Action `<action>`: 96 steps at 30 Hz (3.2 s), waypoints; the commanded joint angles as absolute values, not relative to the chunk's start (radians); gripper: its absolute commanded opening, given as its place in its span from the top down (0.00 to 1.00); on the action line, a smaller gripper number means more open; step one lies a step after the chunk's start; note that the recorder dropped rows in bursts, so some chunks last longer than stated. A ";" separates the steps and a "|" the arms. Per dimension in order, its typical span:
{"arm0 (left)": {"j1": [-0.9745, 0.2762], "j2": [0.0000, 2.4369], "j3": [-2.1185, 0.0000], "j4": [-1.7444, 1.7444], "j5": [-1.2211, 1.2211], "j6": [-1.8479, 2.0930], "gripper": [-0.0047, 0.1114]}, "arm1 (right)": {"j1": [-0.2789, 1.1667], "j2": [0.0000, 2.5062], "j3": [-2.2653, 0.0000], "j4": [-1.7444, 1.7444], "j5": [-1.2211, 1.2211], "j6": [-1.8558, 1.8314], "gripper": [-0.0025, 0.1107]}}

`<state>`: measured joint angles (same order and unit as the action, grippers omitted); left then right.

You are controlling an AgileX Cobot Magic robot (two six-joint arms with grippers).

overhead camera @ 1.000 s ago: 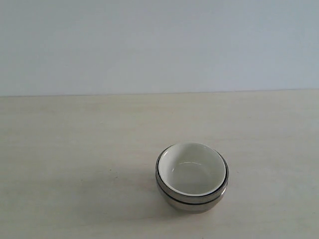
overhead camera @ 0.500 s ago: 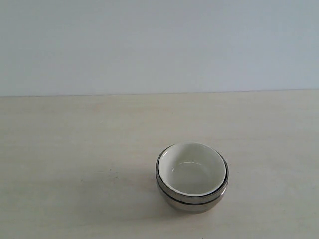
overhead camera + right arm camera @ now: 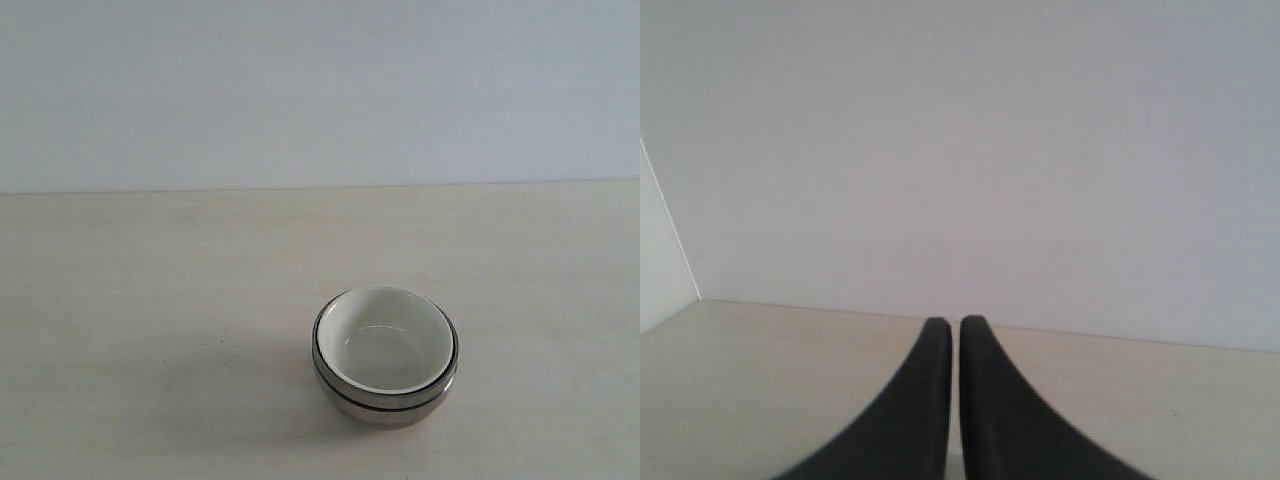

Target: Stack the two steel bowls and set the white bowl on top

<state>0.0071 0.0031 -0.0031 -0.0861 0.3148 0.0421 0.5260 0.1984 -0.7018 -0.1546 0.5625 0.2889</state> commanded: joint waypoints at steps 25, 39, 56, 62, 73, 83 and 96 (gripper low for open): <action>0.002 0.000 0.000 -0.086 0.307 0.037 0.93 | 0.166 0.000 -0.695 -0.166 0.565 0.282 0.98; 0.002 0.000 0.000 -0.086 0.307 0.037 0.93 | 0.148 0.000 -0.695 -0.166 0.565 0.282 0.98; 0.002 0.000 0.000 -0.086 0.307 0.037 0.93 | 0.149 0.000 -0.693 -0.166 0.414 0.280 0.98; 0.002 0.000 0.000 -0.086 0.307 0.037 0.93 | 0.149 0.000 -0.641 -0.166 0.068 0.280 0.98; 0.002 0.000 0.000 -0.086 0.307 0.037 0.93 | 0.149 0.000 -0.433 -0.162 -0.320 0.280 0.98; 0.002 0.000 0.000 -0.086 0.307 0.037 0.93 | 0.149 0.000 -0.227 -0.160 -0.323 0.280 0.98; 0.002 0.000 0.000 -0.086 0.307 0.037 0.93 | 0.149 0.000 0.000 -0.160 -0.308 0.282 0.98</action>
